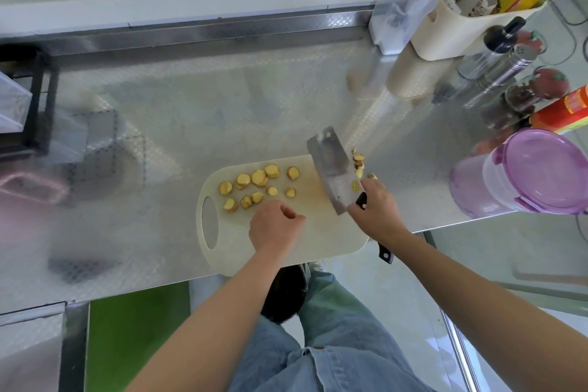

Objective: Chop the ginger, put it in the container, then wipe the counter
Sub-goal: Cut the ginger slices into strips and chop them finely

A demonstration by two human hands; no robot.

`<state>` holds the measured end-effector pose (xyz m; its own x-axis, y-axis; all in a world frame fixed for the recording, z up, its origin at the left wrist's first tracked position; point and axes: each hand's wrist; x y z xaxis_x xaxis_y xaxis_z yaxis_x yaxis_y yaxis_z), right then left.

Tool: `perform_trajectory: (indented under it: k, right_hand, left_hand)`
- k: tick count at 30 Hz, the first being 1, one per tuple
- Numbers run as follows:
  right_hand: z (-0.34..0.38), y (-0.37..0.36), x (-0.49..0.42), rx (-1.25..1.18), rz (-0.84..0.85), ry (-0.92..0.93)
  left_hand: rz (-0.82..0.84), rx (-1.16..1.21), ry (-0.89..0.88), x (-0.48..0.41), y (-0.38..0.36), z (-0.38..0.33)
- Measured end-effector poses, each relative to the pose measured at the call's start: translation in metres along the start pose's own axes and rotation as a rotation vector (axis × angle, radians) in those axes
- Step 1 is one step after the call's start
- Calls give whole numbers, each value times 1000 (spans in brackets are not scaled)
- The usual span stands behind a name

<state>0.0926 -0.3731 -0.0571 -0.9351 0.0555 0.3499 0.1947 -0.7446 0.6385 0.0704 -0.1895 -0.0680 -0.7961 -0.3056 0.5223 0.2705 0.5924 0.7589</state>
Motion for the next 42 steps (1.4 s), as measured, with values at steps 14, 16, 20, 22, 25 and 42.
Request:
perform_trajectory:
  k: [14,16,20,22,25,42]
  right_hand:
    - [-5,-5,28,123,-48,68]
    - [-4,-10,27,150,-33,80]
    - [-4,-14,21,157,16,116]
    - [-4,-13,20,176,41,143]
    - [-2,-13,22,194,77,176]
    - [-2,-6,9,248,192,161]
  left_hand:
    - [-20,129,120,2,-27,-38]
    - [-6,145,134,2,-27,-35]
    - [10,187,167,1,-28,-34]
    - [17,210,188,0,-29,-33]
    - [27,221,202,-1,-31,-30]
    - [77,192,188,-8,-36,-44]
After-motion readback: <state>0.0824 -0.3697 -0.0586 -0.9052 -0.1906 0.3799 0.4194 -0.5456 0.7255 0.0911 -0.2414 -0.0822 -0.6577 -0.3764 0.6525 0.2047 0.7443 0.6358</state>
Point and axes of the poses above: each hand's wrist, its own x-axis away from the middle knuckle, its own y-axis out of the back of the hand, z = x × y, and after that the axes turned 11 degrees about -x, right-handed
